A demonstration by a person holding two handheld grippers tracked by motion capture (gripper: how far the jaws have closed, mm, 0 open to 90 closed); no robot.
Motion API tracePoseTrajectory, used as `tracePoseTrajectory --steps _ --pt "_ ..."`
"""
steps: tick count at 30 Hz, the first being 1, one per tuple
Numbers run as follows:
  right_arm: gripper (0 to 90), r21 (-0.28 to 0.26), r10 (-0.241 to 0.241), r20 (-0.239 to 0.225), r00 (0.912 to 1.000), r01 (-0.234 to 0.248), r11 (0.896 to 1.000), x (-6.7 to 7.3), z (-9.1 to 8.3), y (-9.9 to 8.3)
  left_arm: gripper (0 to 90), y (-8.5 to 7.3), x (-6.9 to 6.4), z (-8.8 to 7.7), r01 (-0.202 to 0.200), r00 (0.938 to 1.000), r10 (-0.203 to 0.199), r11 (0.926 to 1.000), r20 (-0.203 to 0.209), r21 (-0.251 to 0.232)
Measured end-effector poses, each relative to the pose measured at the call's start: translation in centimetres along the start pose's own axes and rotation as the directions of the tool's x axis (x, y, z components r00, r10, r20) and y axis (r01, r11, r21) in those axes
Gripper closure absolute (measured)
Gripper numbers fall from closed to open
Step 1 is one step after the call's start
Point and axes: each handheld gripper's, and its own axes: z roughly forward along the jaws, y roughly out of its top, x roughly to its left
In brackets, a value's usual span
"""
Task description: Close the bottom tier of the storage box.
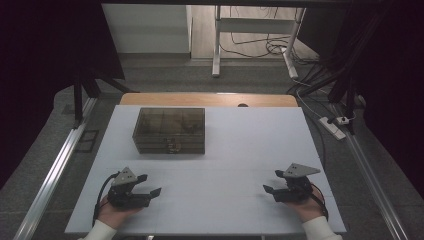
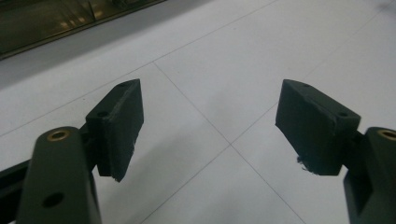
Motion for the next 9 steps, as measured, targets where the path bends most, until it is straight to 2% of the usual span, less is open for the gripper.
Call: tracePoseTrajectory --steps 9 --pt "26.4 -0.005 -0.005 0.002 1.0 0.005 1.0 0.05 -0.07 0.0 24.1 -0.14 0.19 0.18 0.007 0.9999 -0.007 0.9999 -0.009 0.011"
